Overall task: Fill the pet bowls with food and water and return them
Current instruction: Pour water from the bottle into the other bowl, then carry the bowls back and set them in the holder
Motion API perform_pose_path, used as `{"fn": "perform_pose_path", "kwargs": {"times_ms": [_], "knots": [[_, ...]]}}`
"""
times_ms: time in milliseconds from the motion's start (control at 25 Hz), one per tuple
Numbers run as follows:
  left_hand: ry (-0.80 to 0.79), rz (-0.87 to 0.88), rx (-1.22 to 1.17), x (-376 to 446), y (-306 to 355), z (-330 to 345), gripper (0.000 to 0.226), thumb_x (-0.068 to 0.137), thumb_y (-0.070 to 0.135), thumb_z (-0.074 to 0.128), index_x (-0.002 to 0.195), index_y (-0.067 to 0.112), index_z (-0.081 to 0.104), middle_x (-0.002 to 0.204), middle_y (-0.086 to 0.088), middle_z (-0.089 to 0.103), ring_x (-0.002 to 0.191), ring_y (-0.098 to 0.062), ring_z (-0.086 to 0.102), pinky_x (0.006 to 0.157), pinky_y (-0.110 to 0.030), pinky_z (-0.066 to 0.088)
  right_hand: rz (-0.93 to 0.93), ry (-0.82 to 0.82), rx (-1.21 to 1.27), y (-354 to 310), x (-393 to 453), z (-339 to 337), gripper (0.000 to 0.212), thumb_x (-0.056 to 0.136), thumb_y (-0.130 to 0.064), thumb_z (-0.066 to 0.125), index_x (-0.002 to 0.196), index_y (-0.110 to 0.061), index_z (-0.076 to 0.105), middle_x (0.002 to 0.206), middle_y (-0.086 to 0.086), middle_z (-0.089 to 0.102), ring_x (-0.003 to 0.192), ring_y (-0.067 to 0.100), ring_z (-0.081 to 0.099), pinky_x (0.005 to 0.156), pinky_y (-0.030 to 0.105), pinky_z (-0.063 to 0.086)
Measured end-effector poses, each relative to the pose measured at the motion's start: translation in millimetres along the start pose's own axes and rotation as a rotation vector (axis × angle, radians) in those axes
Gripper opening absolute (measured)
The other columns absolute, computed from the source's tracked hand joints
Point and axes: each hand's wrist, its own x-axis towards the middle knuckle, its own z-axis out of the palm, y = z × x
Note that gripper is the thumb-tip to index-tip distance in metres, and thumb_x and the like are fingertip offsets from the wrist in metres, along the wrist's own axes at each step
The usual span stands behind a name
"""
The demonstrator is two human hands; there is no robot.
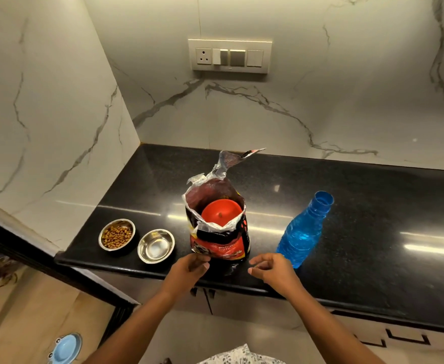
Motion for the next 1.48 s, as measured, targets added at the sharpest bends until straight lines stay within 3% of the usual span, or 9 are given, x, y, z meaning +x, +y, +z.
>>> {"fn": "perform_pose_path", "kwargs": {"times_ms": [160, 360, 480, 600, 720, 880, 1040, 1120, 1480], "knots": [[0.034, 0.006, 0.005, -4, -5, -24, 0.018, 0.091, 0.021, 0.067, 0.108, 0.02, 0.072, 0.1, 0.0, 0.075, 0.097, -0.011, 0.069, 0.086, -0.03, 0.055, -0.04, -0.007, -0.022, -22, 0, 23, 0.017, 0.077, -0.03, 0.088, 0.089, -0.032, 0.076, 0.082, 0.002, 0.079, 0.079, 0.011, 0.074, 0.069, 0.016, 0.055], [0.057, 0.022, -0.009, -10, -15, -55, 0.018, 0.092, 0.019, 0.065, 0.109, 0.019, 0.071, 0.101, 0.005, 0.073, 0.095, -0.001, 0.066, 0.07, -0.012, 0.052, -0.106, -0.053, 0.002, -42, -3, 60, 0.023, 0.077, -0.029, 0.088, 0.093, -0.039, 0.076, 0.081, 0.002, 0.079, 0.077, 0.015, 0.075, 0.075, 0.032, 0.062], [0.067, 0.025, -0.038, -9, -29, -82, 0.017, 0.092, 0.019, 0.066, 0.108, 0.02, 0.072, 0.102, 0.004, 0.074, 0.098, -0.004, 0.067, 0.068, -0.013, 0.051, -0.169, -0.087, 0.01, -61, -5, 89, 0.03, 0.081, -0.023, 0.084, 0.099, -0.042, 0.072, 0.081, 0.005, 0.079, 0.081, 0.013, 0.076, 0.079, 0.037, 0.062], [0.097, 0.025, -0.041, -6, -47, -112, 0.016, 0.091, 0.019, 0.066, 0.105, 0.021, 0.073, 0.101, 0.001, 0.075, 0.098, -0.006, 0.068, 0.072, -0.018, 0.051, -0.187, -0.118, 0.01, -78, 1, 122, 0.036, 0.08, -0.03, 0.082, 0.111, -0.042, 0.068, 0.082, 0.006, 0.079, 0.078, 0.014, 0.075, 0.081, 0.039, 0.062], [0.156, -0.023, -0.047, -1, -69, -145, 0.015, 0.091, 0.018, 0.067, 0.105, 0.017, 0.071, 0.1, -0.004, 0.075, 0.096, -0.014, 0.069, 0.076, -0.028, 0.054, -0.149, -0.136, 0.036, -94, 9, 151, 0.04, 0.084, -0.027, 0.08, 0.121, -0.032, 0.067, 0.083, 0.012, 0.077, 0.075, 0.023, 0.075, 0.073, 0.04, 0.062], [0.276, -0.132, -0.037, 10, -105, -195, 0.014, 0.092, 0.016, 0.063, 0.106, 0.015, 0.067, 0.096, -0.01, 0.073, 0.09, -0.025, 0.071, 0.079, -0.046, 0.059, 0.02, -0.075, 0.148, -117, 22, 187, 0.047, 0.09, -0.018, 0.077, 0.134, -0.018, 0.06, 0.084, 0.017, 0.074, 0.065, 0.019, 0.071, 0.061, 0.03, 0.06], [0.357, -0.268, -0.24, 24, -120, -231, 0.039, 0.095, 0.016, 0.06, 0.132, 0.009, 0.048, 0.106, -0.019, 0.065, 0.084, -0.029, 0.07, 0.055, -0.039, 0.061, 0.236, -0.062, 0.32, -137, 29, 212, 0.061, 0.097, -0.021, 0.069, 0.15, -0.021, 0.039, 0.084, 0.023, 0.073, 0.06, 0.026, 0.073, 0.055, 0.033, 0.062], [0.361, -0.271, -0.302, 36, -121, -242, 0.046, 0.097, 0.017, 0.058, 0.138, 0.008, 0.041, 0.104, -0.02, 0.065, 0.079, -0.031, 0.071, 0.05, -0.038, 0.06, 0.29, -0.073, 0.399, -146, 29, 221, 0.061, 0.101, -0.019, 0.062, 0.154, -0.021, 0.031, 0.082, 0.024, 0.072, 0.058, 0.028, 0.072, 0.052, 0.034, 0.062], [0.344, -0.279, -0.434, 69, -113, -240, 0.025, 0.101, 0.011, 0.047, 0.126, 0.008, 0.047, 0.098, -0.027, 0.069, 0.064, -0.029, 0.071, 0.046, -0.034, 0.059, 0.268, 0.037, 0.453, -163, 34, 240, 0.039, 0.105, -0.003, 0.048, 0.141, -0.016, 0.041, 0.091, 0.031, 0.074, 0.065, 0.03, 0.075, 0.058, 0.036, 0.064]]}}
